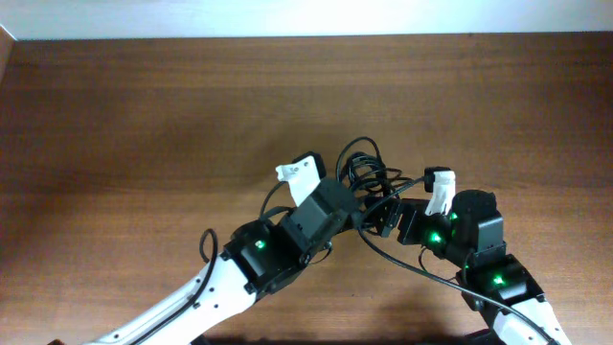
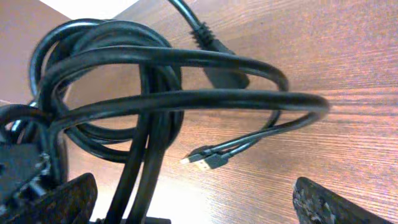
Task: Untangle cables
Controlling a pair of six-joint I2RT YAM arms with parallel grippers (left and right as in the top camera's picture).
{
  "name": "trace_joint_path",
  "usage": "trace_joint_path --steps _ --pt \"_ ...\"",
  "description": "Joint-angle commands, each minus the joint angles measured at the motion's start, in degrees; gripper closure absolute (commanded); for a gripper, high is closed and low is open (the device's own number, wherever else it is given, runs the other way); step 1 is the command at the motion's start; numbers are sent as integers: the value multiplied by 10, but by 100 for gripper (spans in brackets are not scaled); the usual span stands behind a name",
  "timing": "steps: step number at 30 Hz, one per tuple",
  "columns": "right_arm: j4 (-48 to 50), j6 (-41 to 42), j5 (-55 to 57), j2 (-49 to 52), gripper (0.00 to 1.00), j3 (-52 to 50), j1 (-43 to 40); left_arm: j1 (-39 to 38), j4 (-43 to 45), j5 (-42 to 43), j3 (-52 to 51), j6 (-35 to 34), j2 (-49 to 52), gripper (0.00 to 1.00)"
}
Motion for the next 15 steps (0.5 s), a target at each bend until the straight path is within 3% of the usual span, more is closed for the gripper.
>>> trace_joint_path --steps 1,15 --pt "-6 -5 17 2 1 5 3 5 10 -2 7 -10 -36 100" --pt "-9 -5 17 3 1 5 3 14 19 -2 7 -43 -46 100"
